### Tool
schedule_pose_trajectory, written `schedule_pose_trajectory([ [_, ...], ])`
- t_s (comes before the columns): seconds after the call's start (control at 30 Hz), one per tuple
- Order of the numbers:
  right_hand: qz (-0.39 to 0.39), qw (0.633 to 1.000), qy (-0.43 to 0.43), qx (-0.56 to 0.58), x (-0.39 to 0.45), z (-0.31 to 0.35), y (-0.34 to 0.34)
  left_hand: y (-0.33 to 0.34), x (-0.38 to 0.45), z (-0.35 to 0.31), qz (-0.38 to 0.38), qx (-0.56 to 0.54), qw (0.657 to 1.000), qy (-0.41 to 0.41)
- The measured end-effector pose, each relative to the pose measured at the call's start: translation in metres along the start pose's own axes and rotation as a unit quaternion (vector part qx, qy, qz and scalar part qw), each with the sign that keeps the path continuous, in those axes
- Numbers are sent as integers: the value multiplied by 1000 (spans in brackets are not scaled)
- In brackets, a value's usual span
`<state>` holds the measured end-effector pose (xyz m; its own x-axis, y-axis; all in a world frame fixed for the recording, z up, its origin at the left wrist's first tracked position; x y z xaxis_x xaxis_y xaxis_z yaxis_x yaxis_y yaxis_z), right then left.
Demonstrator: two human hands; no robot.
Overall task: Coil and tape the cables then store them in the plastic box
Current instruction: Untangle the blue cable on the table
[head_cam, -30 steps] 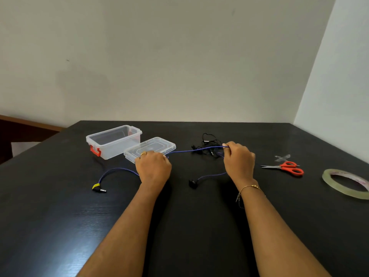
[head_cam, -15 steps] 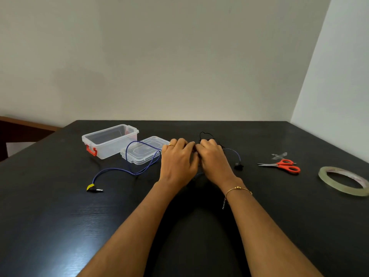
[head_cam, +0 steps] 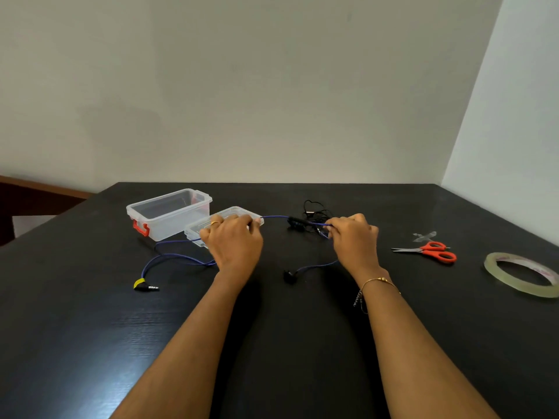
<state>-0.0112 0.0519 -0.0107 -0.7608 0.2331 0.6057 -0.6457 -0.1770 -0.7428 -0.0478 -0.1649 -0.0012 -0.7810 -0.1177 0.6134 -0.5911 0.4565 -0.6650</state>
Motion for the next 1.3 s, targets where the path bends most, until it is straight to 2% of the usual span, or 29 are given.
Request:
schedule_pose_trajectory([
  [0.1, -21, 999, 48, -9, 0, -16, -7, 5, 2, 19, 28, 39, 998, -48],
  [0.17, -34, 998, 59, 6, 1, -16, -11, 11, 0, 20, 63, 88, 994, -29],
  [0.23, -37, 998, 44, 9, 2, -8, -11, 17, -1, 9, 75, 131, 988, 26],
  [0.3, -32, 999, 18, 6, 2, 3, -9, 16, -5, -13, 45, 119, 986, 108],
  [0.37, -21, 1000, -17, 16, 2, 14, -5, 12, -14, -42, -5, 47, 975, 217],
  [0.43, 6, 997, -62, 42, 1, 27, -1, 13, -25, -61, 18, -59, 959, 275],
  [0.53, 38, 982, -108, 150, -2, 44, -3, 34, -36, -64, 164, -166, 946, 224],
  [0.63, 35, 964, -101, 244, -1, 46, -10, 42, -35, -58, 199, -223, 939, 171],
  [0.77, -4, 965, -57, 257, 4, 31, -15, 37, -27, -50, 164, -238, 947, 141],
  [0.93, -29, 991, -46, 123, 5, 13, -16, 24, -16, -29, 78, -222, 969, 68],
  [1.03, -64, 985, 33, 156, 9, -6, -26, 16, -9, -16, 36, -225, 974, 10],
  [1.1, -71, 951, 126, 273, 10, -23, -32, 13, -6, -3, 10, -233, 971, -45],
  [1.17, -47, 880, 231, 413, 6, -38, -28, 11, -4, 6, -10, -240, 967, -85],
  [1.3, 9, 758, 346, 552, -7, -47, -18, 7, -7, 0, -17, -239, 968, -78],
])
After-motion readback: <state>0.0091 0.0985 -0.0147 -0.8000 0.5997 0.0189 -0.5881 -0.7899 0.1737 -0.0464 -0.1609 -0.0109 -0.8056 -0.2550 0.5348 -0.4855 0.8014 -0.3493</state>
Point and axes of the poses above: each hand's wrist, its own x-axis towards the middle knuckle, its own y-axis out of the palm, z = x × y, the point moved 8 cm from there along x, towards the middle knuckle, and after that the axes turned 1 degree about -z, right-handed, at the moved point
